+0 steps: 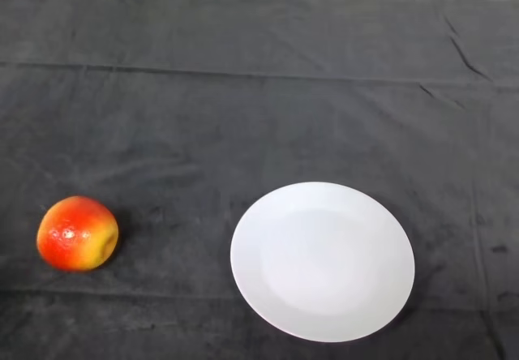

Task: Move the apple to the plate

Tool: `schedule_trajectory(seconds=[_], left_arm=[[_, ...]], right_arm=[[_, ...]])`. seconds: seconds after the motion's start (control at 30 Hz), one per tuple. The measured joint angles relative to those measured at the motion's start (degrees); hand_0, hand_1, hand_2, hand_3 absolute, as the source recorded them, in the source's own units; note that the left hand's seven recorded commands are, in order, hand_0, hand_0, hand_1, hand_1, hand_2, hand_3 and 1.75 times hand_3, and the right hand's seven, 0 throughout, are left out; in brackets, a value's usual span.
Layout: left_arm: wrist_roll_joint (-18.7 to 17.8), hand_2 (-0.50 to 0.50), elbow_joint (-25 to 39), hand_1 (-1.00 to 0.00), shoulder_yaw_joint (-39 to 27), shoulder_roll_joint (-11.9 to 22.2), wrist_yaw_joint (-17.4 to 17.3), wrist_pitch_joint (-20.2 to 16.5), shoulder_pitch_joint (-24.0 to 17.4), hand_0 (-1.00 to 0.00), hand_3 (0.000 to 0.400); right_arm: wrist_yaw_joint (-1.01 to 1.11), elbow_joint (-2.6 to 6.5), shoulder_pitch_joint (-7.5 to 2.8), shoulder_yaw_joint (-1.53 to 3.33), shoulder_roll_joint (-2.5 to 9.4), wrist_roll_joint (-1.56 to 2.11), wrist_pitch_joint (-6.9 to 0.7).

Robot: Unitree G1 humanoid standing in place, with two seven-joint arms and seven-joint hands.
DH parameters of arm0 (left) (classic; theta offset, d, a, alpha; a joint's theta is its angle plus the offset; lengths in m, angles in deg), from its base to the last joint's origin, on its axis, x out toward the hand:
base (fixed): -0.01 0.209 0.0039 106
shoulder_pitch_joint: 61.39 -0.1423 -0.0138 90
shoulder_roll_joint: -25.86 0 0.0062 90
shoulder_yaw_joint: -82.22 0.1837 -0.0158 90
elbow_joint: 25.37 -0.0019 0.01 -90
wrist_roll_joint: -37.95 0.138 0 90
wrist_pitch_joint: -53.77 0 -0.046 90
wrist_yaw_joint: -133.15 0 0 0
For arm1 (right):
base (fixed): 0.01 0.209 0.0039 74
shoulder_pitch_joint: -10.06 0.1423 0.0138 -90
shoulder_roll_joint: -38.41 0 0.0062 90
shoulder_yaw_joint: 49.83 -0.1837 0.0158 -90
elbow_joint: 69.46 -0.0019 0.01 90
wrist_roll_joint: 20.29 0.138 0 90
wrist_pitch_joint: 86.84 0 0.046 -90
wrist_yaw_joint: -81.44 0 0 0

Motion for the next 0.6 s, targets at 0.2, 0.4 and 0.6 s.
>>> schedule_trajectory(seconds=[0.2, 0.4, 0.6], left_arm=[[2.04, 0.0, 12.28, 0.0, 4.12, -0.86, 0.43, -7.2, -1.97, 0.0, 0.0], [3.92, 0.0, 22.46, 0.0, 8.56, -3.41, 0.71, -14.23, -2.03, 0.0, 0.0], [4.53, 0.0, 29.17, 0.0, 13.72, -4.52, 0.2, -18.83, -2.09, 0.0, 0.0]], right_arm=[[0.01, 0.0, 0.0, 0.11, 0.0, 0.0, 0.03], [0.0, 0.0, 0.0, 0.25, 0.01, 0.0, 0.02], [0.0, 0.0, 0.0, 0.56, 0.01, 0.01, 0.02]])
